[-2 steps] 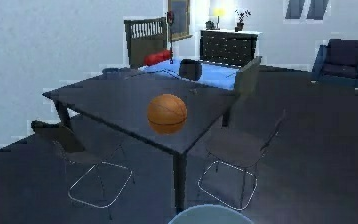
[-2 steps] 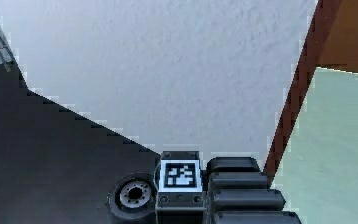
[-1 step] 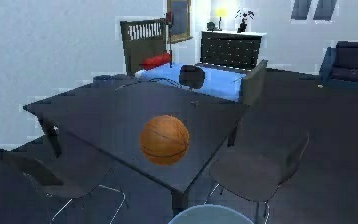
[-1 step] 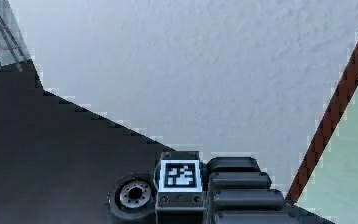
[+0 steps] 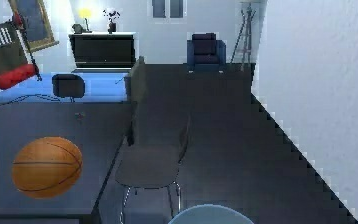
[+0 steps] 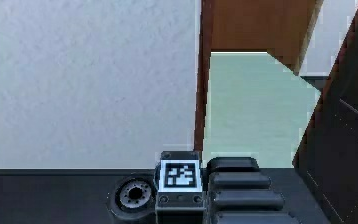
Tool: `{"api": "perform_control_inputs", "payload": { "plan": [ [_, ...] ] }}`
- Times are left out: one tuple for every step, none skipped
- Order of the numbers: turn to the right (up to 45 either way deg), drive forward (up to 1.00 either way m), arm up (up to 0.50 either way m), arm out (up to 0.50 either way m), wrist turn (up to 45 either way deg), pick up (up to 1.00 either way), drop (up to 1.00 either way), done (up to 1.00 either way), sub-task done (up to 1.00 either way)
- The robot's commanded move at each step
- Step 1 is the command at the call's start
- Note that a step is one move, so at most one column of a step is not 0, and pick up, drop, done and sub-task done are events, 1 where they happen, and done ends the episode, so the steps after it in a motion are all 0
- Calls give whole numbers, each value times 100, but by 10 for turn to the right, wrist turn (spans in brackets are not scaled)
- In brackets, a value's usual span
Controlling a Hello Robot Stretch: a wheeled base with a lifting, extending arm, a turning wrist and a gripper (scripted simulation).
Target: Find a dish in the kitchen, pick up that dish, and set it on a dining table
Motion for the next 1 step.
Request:
{"api": "perform_control_inputs", "payload": {
  "plan": [
    [0,35,0,0,0,0,0,0,0]
  ]
}}
